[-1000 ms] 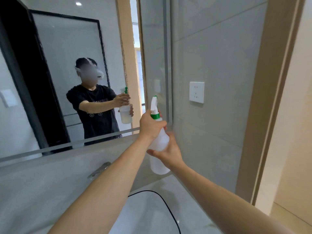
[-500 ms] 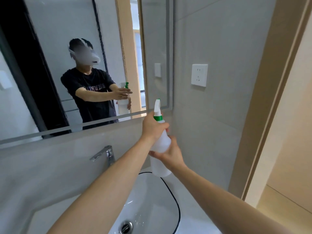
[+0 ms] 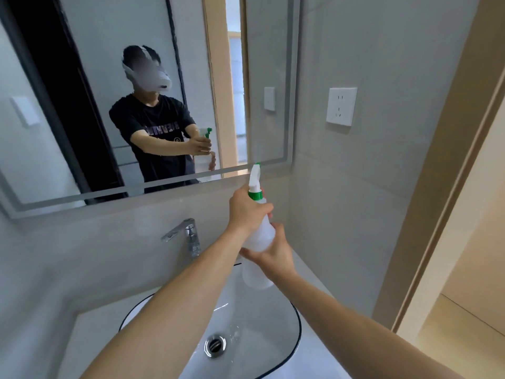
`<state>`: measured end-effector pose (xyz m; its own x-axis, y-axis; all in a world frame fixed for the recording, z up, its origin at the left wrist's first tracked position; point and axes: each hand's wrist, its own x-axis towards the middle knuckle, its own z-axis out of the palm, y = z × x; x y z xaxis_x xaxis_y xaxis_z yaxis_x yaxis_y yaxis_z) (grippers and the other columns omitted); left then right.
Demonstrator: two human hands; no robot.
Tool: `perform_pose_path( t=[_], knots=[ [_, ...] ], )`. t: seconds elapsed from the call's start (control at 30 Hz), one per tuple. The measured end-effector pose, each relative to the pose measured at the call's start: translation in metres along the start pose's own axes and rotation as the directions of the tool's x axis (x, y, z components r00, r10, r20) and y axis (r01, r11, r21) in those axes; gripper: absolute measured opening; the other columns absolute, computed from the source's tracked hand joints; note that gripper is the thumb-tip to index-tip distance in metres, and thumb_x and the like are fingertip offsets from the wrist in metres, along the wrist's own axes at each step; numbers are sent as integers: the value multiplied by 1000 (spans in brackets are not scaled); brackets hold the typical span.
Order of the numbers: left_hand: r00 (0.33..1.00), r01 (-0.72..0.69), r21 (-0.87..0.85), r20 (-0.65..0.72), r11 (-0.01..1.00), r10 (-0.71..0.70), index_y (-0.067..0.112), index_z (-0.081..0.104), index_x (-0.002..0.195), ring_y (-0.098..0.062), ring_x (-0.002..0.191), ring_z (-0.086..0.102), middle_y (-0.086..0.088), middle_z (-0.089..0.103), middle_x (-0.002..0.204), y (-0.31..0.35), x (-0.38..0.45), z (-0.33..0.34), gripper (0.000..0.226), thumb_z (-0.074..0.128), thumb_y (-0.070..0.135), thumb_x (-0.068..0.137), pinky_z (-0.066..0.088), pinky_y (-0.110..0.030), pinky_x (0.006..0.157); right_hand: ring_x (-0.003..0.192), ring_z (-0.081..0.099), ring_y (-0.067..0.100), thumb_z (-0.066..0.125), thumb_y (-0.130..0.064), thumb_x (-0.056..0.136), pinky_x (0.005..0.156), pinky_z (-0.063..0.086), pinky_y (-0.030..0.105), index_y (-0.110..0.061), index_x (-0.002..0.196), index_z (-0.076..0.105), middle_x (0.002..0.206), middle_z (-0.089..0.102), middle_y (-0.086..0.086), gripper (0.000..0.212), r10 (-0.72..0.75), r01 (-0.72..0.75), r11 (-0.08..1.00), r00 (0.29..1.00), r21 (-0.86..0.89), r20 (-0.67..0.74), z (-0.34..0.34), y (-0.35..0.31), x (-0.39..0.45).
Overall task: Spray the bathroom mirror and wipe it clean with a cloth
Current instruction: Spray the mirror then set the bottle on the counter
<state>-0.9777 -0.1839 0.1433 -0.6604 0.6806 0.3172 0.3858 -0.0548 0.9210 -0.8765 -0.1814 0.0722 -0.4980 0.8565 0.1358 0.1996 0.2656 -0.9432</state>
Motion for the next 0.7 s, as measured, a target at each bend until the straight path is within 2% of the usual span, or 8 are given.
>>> perform_pose_path(
  t=[0.1,0.17,0.27,0.37,0.47,0.53,0.7],
  knots=[
    [1000,-16,-36,-19,999,15,5,62,94,-33,59,70,-17,69,84,3,-2,-14,36,67,5,59,59,-38,59,93,60,13,91,-36,64,63,42,15,-32,116,36,100,60,-13,76,-29,29,1000,999,11,30,8,-9,-1],
    [999,-21,-39,-47,999,20,5,63,98,-29,60,71,-19,70,82,8,-1,-26,37,67,3,61,57,-35,60,92,58,12,91,-36,65,61,39,13,-33,118,35,100,58,-14,77,-54,54,999,997,6,52,13,-18,0],
    [992,-60,-17,-112,998,57,3,64,95,-21,59,64,-7,66,66,15,3,-46,36,70,0,59,55,-35,61,92,57,12,90,-38,65,61,39,14,-31,126,37,104,59,-11,81,-108,110,994,991,-12,82,20,-35,4],
    [980,-96,-48,-177,994,87,8,66,100,-22,70,65,1,66,77,25,5,-68,42,70,2,58,59,-38,64,93,58,12,90,-37,67,64,43,15,-29,131,35,105,58,-10,85,-172,174,985,976,-5,135,29,-52,7],
    [966,-117,-42,-238,992,104,10,66,102,-15,76,61,3,65,88,31,3,-88,44,73,-5,61,55,-26,63,96,61,13,90,-36,66,73,50,23,-34,128,33,105,60,-9,84,-206,206,978,962,20,177,42,-64,8],
    [957,-123,-18,-268,992,114,9,64,95,-14,71,58,3,63,82,30,2,-101,38,74,-6,61,50,-20,56,93,61,8,90,-35,66,69,49,19,-39,122,31,102,60,-14,81,-216,213,976,955,38,204,51,-69,6],
    [946,-97,-13,-311,995,88,16,62,90,-27,75,63,3,63,82,18,-8,-125,33,71,0,62,58,-37,61,93,61,6,91,-37,64,65,46,15,-39,118,32,103,61,-14,80,-237,233,971,934,49,268,76,-71,0]
  ],
)
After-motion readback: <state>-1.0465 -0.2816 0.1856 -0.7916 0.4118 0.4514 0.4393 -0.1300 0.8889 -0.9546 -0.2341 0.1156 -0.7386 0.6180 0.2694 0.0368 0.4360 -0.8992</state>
